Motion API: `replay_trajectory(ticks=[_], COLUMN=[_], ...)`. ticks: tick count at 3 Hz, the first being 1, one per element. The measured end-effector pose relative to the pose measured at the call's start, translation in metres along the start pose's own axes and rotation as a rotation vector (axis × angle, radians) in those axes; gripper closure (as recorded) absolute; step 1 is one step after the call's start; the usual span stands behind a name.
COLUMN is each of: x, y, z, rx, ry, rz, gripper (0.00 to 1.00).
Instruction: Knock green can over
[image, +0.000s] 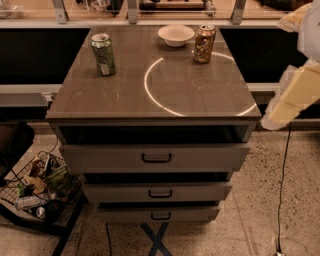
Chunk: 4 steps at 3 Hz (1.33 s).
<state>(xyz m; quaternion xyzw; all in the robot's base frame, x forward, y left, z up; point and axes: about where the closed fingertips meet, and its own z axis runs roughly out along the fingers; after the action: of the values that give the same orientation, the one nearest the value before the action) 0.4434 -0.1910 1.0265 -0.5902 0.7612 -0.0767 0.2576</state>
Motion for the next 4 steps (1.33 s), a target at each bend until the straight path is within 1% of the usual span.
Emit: replay_trajectory(ticks=[1, 2, 3, 4], x=[-0.024, -0.057, -0.092, -0.125], y=[-0.009, -0.023, -0.036, -0.057], z=[0.033, 0.061, 0.087, 0.096], rx=[0.010, 0.007, 0.011, 0.083], ry=[-0.185, -0.381, -0.589, -0.742], rz=[0.123, 0.237, 0.320, 0.355], gripper=[0.00, 0.00, 0.00, 0.00])
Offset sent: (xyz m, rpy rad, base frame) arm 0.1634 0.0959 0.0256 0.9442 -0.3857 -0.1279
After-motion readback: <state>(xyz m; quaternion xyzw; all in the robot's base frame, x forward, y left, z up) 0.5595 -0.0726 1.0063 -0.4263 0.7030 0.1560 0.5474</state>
